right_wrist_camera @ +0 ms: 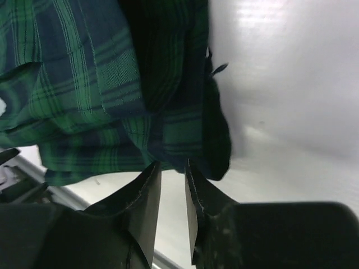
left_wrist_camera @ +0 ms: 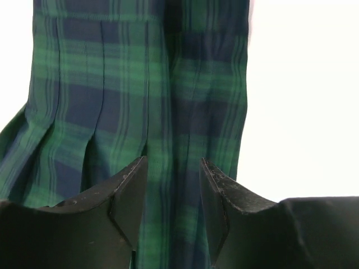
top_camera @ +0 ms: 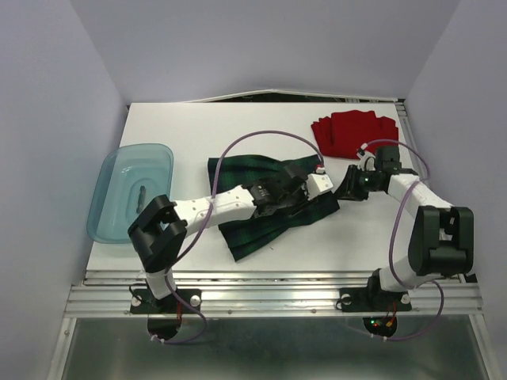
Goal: Fold and stack the skirts
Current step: Fold the skirt
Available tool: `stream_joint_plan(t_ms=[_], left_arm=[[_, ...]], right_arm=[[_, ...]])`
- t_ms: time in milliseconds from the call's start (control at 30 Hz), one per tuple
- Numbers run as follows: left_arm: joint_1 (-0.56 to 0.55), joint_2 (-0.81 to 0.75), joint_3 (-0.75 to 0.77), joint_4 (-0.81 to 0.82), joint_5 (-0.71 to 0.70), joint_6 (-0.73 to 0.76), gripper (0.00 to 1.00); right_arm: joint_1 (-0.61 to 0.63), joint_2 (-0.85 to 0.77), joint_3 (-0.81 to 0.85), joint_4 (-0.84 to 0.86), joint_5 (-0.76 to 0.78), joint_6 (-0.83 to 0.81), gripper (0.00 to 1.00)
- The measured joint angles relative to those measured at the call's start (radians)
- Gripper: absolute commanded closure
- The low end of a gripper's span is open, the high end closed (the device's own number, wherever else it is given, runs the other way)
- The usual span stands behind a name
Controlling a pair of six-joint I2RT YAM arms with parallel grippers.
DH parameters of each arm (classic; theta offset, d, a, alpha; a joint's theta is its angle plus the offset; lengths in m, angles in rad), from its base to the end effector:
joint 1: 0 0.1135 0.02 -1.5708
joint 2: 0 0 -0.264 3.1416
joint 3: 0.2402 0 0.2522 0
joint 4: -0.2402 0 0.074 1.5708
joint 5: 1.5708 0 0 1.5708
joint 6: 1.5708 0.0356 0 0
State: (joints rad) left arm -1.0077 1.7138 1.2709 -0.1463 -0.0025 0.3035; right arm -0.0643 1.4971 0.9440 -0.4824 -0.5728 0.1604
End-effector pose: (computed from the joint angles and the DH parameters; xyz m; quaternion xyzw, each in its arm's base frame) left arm 0.2113 -0.3346 0.2631 0.5372 0.6995 -0.1615 0.4428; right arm 0.2942 0.0004 0.2098 0.0295 0.9277 0.2843 0.2403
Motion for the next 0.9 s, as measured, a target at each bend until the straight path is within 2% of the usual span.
stream_joint_plan(t_ms=[100,233,500,600,700,733,900], left_arm=[[-0.013,0.070,0.047,0.038,-0.030,0.000,0.44],[-0.013,0.126,0.069,0.074,-0.047,0.003,0.43],[-0.019,0.235,0.128,0.086,-0.039,0.024,0.43],[-0.026,0.261,0.138,0.087,-0.044,0.029,0.48],[-0.032,0.281,0.146,0.087,-0.080,0.031,0.61],[-0.034,0.288,0.148,0.089,-0.100,0.031,0.70],[-0.036,0.311,0.151,0.089,-0.172,0.028,0.90]], right_arm=[[0.001,0.021,-0.072,0.054,-0.072,0.058,0.77],[0.001,0.083,-0.132,0.158,-0.124,0.111,0.77],[0.000,0.199,-0.153,0.269,-0.124,0.135,0.78],[0.000,0.225,-0.153,0.304,-0.146,0.150,0.78],[0.000,0.234,-0.153,0.320,-0.158,0.156,0.78],[0.000,0.234,-0.153,0.322,-0.159,0.158,0.78],[0.000,0.235,-0.153,0.333,-0.159,0.159,0.78]])
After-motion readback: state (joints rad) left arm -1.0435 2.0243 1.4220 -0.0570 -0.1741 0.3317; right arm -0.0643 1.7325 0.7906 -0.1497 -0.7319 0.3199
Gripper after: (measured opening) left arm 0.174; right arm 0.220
